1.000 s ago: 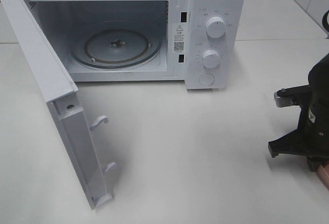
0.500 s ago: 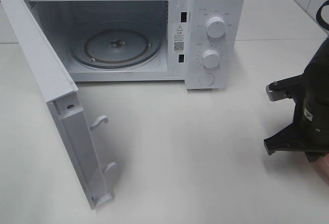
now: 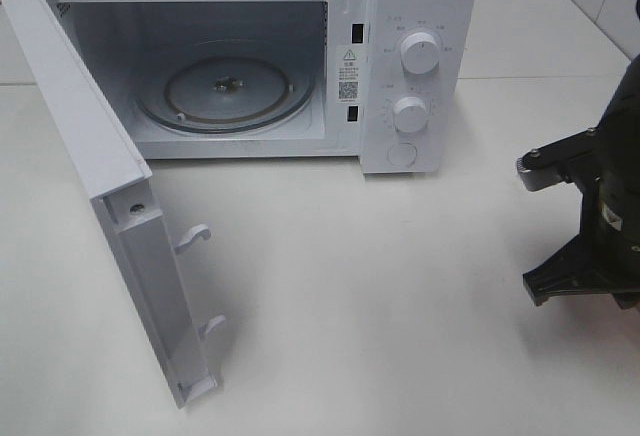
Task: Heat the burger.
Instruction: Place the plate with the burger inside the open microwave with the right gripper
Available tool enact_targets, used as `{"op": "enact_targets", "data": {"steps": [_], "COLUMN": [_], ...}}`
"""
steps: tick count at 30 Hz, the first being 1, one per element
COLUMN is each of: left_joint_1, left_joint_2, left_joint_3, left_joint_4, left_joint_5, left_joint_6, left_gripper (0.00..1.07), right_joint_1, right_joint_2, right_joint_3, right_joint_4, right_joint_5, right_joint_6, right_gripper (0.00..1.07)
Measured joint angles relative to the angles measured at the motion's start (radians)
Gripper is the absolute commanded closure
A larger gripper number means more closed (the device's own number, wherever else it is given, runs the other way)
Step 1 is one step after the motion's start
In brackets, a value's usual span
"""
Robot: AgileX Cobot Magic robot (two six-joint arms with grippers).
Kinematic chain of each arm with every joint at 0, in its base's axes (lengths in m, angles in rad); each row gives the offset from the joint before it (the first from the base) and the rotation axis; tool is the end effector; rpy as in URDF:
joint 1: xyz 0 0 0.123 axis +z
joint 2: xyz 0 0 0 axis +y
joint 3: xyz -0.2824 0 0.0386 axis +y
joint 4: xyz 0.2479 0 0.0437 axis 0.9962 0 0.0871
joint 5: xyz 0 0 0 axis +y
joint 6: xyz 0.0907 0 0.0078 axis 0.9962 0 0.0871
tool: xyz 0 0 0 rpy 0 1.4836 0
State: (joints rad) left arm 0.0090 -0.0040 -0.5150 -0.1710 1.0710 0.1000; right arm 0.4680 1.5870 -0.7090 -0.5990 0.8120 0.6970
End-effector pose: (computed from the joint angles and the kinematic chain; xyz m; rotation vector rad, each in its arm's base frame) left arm -0.0082 -0.0137 0.2814 0.1030 2.0239 -0.1354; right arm 0.2313 0.0751 0.1590 -0.2830 2.8700 -0.5443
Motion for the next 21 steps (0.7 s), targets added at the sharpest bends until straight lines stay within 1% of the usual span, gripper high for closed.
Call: {"op": "enact_targets", "data": {"steps": [4,7,8,9,10,11,13,16,18,20,21], "left_joint_1": [0.0,0.0,0.0,0.0,0.0,0.0,0.0,0.0,0.0,0.0,0.0], "left_joint_2": [0.0,0.0,0.0,0.0,0.0,0.0,0.0,0.0,0.0,0.0,0.0], "left_joint_3": [0.0,0.0,0.0,0.0,0.0,0.0,0.0,0.0,0.0,0.0,0.0], "left_joint_4": [0.0,0.0,0.0,0.0,0.0,0.0,0.0,0.0,0.0,0.0,0.0], "left_joint_5": [0.0,0.0,0.0,0.0,0.0,0.0,0.0,0.0,0.0,0.0,0.0], "left_joint_6": [0.0,0.0,0.0,0.0,0.0,0.0,0.0,0.0,0.0,0.0,0.0], "left_gripper": [0.09,0.09,0.09,0.09,0.09,0.09,0.09,0.09,0.09,0.09,0.09], "right_joint_1": [0.004,0.026,0.051,0.051,0.08,0.08,0.115,0.127,0.174,0.186,0.21], "right_joint_2": [-0.042,-0.074,-0.09,-0.09,-0.103,-0.103,-0.118,-0.124,-0.135,-0.135,-0.137], "right_joint_3": [0.0,0.001,0.001,0.001,0.001,0.001,0.001,0.001,0.001,0.001,0.001], "right_joint_4": [0.002,0.002,0.002,0.002,0.002,0.002,0.003,0.003,0.004,0.005,0.005], "right_joint_5": [0.045,0.076,0.088,0.088,0.099,0.099,0.106,0.106,0.125,0.132,0.144], "right_joint_6": [-0.02,-0.027,-0.029,-0.029,-0.031,-0.031,-0.037,-0.037,-0.038,-0.038,-0.039], "right_gripper": [1.07,1.07,1.07,1.07,1.07,1.07,1.07,1.07,1.07,1.07,1.07]}}
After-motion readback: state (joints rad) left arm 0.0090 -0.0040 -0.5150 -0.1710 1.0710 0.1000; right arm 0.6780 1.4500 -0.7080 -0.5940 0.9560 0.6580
